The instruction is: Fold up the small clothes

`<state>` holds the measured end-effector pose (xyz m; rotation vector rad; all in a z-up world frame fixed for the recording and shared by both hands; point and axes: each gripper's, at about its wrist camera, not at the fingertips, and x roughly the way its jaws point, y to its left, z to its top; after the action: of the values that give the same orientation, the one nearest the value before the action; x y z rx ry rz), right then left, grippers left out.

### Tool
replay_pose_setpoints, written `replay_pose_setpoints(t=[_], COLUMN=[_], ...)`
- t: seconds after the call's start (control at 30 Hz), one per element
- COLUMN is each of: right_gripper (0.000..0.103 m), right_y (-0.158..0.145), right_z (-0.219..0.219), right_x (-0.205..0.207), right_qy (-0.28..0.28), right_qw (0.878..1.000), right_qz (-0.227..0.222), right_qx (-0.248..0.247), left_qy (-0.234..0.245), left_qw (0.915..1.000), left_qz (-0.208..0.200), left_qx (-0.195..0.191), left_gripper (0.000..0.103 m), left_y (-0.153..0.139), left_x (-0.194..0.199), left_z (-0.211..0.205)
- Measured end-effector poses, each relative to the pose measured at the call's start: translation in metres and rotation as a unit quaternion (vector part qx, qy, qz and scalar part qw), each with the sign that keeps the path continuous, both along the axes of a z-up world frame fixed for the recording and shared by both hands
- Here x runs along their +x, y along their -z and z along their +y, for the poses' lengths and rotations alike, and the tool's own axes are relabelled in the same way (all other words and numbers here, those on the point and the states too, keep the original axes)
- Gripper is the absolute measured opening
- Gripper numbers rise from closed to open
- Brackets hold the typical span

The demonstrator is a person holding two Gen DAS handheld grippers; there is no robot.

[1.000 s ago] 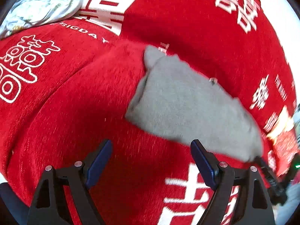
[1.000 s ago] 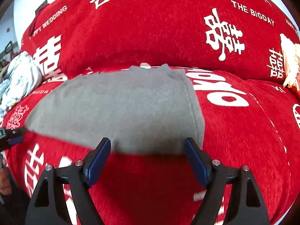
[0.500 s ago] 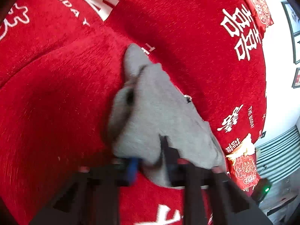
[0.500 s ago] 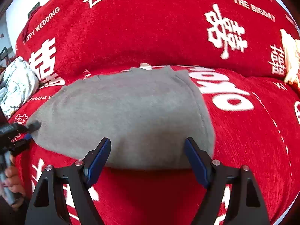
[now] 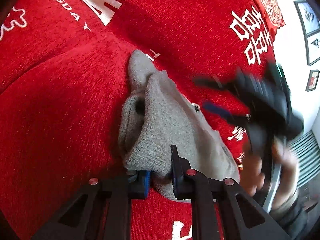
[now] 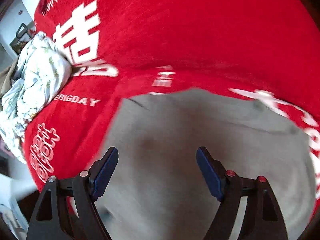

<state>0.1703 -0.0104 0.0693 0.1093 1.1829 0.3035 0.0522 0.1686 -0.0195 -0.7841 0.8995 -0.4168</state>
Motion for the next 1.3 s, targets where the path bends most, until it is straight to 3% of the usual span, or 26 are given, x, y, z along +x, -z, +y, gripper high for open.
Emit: replay_pose_setpoints(t=[0.07,0.23,0.27,0.33,0.37,0.43,0.47,0.5,0.73,0.9,1.07,1.23,1.27,1.3], right_gripper=[0.083,0.086,0.091,0.09,0.086,0.065,0.044,0.029,0.024,0.024,0.023,0.023,0.023,0.023], right_y=[0.011,0.06,0.066,0.074,0.076,0.072,0.069,0.067,0.046,0.035,0.027,0.032,0.03,0.028], right_z=[0.034,0.093,0.102,0.122,0.126,0.126,0.12,0.113,0.055,0.025,0.006,0.0,-0.005,-0.01], right_x=[0.022,0.053,0.054,0.052,0.05,0.047,0.047,0.047,0.045,0.038,0.033,0.03,0.029,0.027], right_qy=[-0.017,-0.037,-0.038,-0.056,-0.064,-0.066,-0.06,-0.055,-0.008,0.022,0.033,0.038,0.04,0.041], right_qw=[1.0,0.99,0.988,0.981,0.978,0.977,0.976,0.977,0.998,0.999,0.994,0.992,0.991,0.991], right_qz=[0.02,0.09,0.085,0.065,0.056,0.039,0.037,0.037,0.029,0.011,-0.003,-0.001,-0.001,-0.001], right_qx=[-0.01,-0.099,-0.124,-0.175,-0.188,-0.201,-0.205,-0.205,-0.049,0.048,0.101,0.12,0.124,0.128], left_qy=[0.001,0.004,0.004,0.003,0.003,0.003,0.002,0.001,-0.007,-0.01,-0.01,-0.014,-0.011,-0.01], left_qw=[1.0,0.999,0.9989,0.9989,0.9989,0.9989,0.999,0.9991,0.999,0.999,0.9996,0.9998,0.9998,0.9998], left_qz=[0.004,0.019,0.019,0.02,0.02,0.017,0.014,0.011,0.021,0.025,0.019,0.006,-0.003,-0.006], left_qx=[0.0,-0.04,-0.041,-0.043,-0.043,-0.044,-0.044,-0.042,-0.04,-0.036,-0.02,-0.015,-0.017,-0.014], left_gripper=[0.018,0.018,0.018,0.018,0.018,0.017,0.017,0.017,0.017,0.02,0.025,0.029,0.029,0.018], left_y=[-0.001,0.005,0.005,0.004,0.004,0.003,0.001,0.0,0.004,0.005,0.001,-0.003,-0.003,-0.003], left_x=[0.0,0.002,0.002,0.003,0.003,0.003,0.003,0.002,-0.002,-0.001,0.001,0.004,0.004,0.005], left_z=[0.001,0.011,0.011,0.011,0.012,0.012,0.012,0.013,0.014,0.014,0.006,0.004,0.003,0.003])
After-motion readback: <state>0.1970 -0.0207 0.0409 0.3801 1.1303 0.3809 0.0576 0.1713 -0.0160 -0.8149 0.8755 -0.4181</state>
